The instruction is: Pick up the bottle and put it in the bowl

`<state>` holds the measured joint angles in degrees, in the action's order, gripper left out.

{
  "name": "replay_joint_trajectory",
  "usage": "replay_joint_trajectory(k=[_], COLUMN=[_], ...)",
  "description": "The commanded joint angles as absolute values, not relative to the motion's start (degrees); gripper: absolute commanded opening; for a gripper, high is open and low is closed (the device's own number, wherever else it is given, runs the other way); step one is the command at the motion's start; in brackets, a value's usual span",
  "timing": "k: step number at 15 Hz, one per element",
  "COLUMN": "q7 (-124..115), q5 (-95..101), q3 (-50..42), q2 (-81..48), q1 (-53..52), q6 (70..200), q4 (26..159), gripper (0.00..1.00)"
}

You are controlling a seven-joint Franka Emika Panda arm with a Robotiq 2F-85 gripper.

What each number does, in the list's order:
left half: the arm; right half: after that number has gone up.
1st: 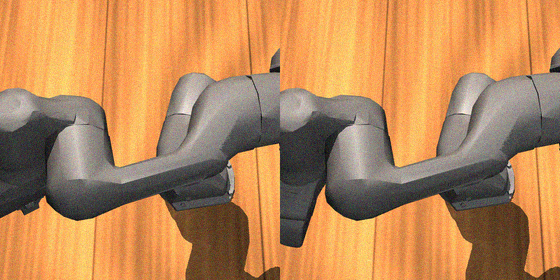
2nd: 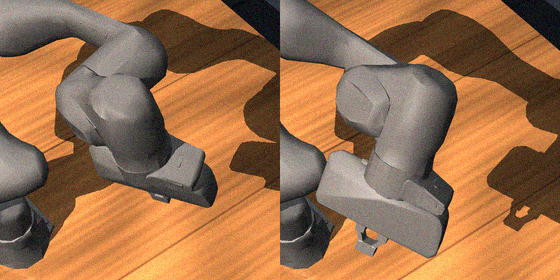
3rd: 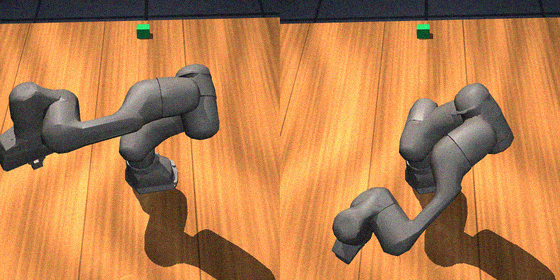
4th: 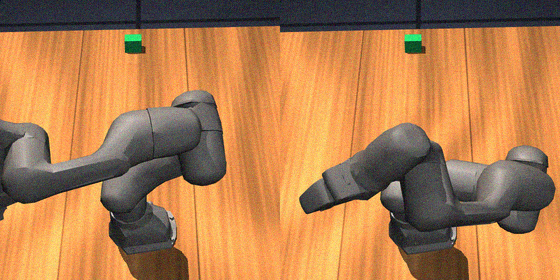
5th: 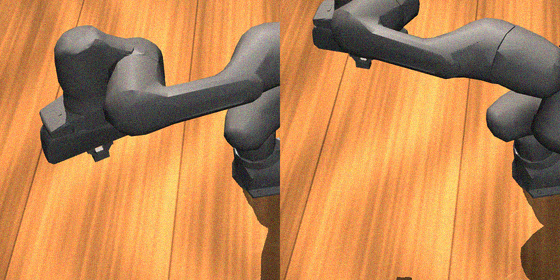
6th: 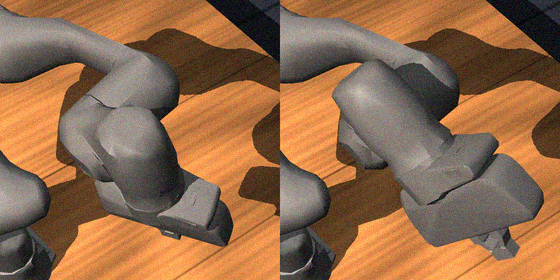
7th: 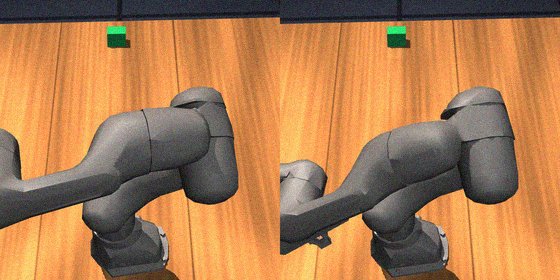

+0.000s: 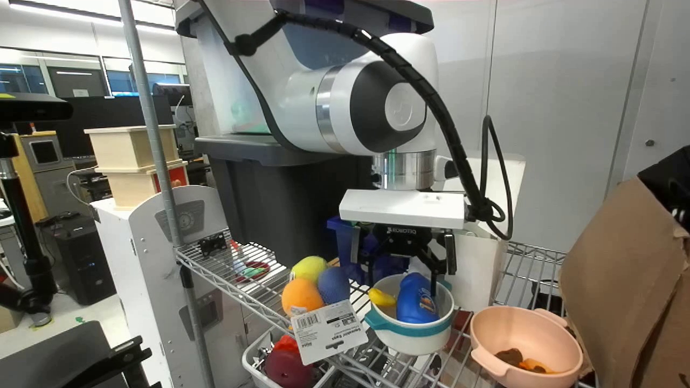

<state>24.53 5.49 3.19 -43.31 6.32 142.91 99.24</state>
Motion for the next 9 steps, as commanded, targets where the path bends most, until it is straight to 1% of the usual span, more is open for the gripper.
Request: replay_joint_trajectory(k=[1, 9], q7=[25.07, 25.46], q5=[6.14, 5.86], q3=[3.76, 3.94], q2=[-45.95, -47.48], q1=[6.30, 6.83], q6=[142.64, 142.17], q4=[95.61, 91.93], gripper=[1.00, 1.00])
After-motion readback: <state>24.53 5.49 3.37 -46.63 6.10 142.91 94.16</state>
